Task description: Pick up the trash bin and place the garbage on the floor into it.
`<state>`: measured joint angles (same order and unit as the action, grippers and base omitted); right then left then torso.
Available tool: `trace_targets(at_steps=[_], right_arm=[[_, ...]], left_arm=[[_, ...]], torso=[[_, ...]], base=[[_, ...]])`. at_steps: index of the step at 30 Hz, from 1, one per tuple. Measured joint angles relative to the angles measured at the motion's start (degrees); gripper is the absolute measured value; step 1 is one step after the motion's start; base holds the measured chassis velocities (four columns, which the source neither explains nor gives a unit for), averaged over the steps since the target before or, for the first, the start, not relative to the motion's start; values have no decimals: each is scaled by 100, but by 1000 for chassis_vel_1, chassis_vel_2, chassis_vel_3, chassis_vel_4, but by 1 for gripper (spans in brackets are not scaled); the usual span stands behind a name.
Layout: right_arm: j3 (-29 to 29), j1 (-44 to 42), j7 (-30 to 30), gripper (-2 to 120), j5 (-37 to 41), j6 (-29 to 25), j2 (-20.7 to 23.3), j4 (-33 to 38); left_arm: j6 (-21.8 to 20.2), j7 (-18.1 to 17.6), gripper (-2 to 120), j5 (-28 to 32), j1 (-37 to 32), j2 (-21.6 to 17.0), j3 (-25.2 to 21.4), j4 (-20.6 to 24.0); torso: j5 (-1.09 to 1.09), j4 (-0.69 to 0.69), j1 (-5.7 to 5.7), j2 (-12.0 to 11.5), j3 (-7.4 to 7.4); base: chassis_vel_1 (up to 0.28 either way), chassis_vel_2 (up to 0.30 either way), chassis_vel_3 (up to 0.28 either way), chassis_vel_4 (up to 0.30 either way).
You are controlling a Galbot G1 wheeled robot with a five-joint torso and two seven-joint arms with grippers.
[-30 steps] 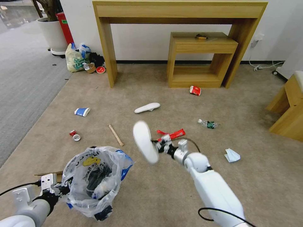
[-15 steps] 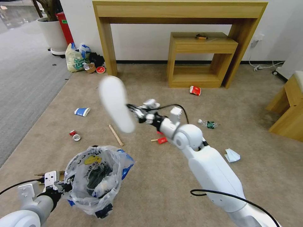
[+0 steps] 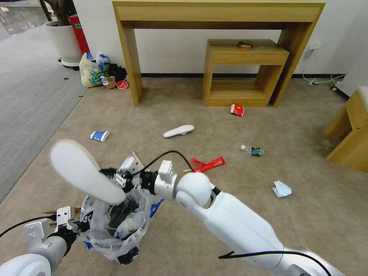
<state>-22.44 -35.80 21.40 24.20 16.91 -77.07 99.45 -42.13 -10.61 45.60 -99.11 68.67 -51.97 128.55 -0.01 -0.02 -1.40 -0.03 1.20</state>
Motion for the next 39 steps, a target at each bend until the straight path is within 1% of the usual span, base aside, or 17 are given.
trace_targets(at_steps=[9,10,12,13,15,16,19,20,23,24,26,27,30,31,34,36,39], right_arm=[[-6,-302,-168,0,-140,-13,47,-25],[-5,-340,-211,3,-152,-14,61,-7],[-18,-462,-424,14,-164,-53,98,7],[-18,-462,-424,14,-164,-53,98,7],[-12,-533,-529,24,-142,-106,102,-8],[-12,-533,-529,24,-142,-106,102,-8],[53,-601,-566,37,-123,-122,107,-9],[53,-601,-566,37,-123,-122,107,-9],[142,-675,-591,52,-121,-123,128,52],[142,-675,-591,52,-121,-123,128,52],[256,-730,-631,64,-89,-104,150,175],[256,-730,-631,64,-89,-104,150,175],[427,-759,-733,77,35,-12,167,359],[427,-759,-733,77,35,-12,167,359],[703,-819,-829,92,193,97,204,551],[743,-830,-834,95,206,106,212,572],[1097,-943,-896,100,259,170,256,685]], left_arm=[[0,71,0,0,5,-13,-41,16],[0,73,0,2,13,-21,-41,16],[0,73,0,12,56,-38,-41,16],[0,73,0,12,56,-38,-41,16],[0,83,0,31,69,-46,-41,17],[0,83,0,31,69,-46,-41,17],[0,90,0,40,69,-52,-41,25],[0,90,0,40,69,-52,-41,25],[0,92,0,50,69,-64,-58,30],[0,92,0,50,69,-64,-58,30],[0,92,0,65,69,-85,-89,34],[0,92,0,65,69,-85,-89,34],[0,92,0,71,69,-87,-99,34],[0,92,0,71,69,-87,-99,34],[0,103,0,59,59,-51,-91,33],[0,107,0,57,57,-46,-90,34],[0,121,0,53,45,-28,-108,37]], torso=[[0,-1,0,0,0],[0,0,0,0,0],[0,-1,0,1,0],[0,-1,0,1,0],[1,-1,0,0,0],[1,-1,0,0,0],[1,0,0,0,0],[1,0,0,0,0],[0,0,0,0,0],[0,0,0,0,0],[1,0,0,0,0],[1,0,0,0,0],[1,0,0,0,0],[1,0,0,0,0],[1,0,0,0,0],[1,0,0,1,0],[1,0,0,0,0]], base=[[0,0,0,0],[0,0,0,0],[0,0,0,0],[0,0,0,0],[0,0,0,0],[0,0,0,0],[0,0,0,0],[0,0,0,0],[0,0,0,0],[0,0,0,0],[0,0,0,0],[0,0,0,0],[0,0,0,0],[0,0,0,0],[0,0,0,0],[0,0,0,0],[0,0,0,0]])
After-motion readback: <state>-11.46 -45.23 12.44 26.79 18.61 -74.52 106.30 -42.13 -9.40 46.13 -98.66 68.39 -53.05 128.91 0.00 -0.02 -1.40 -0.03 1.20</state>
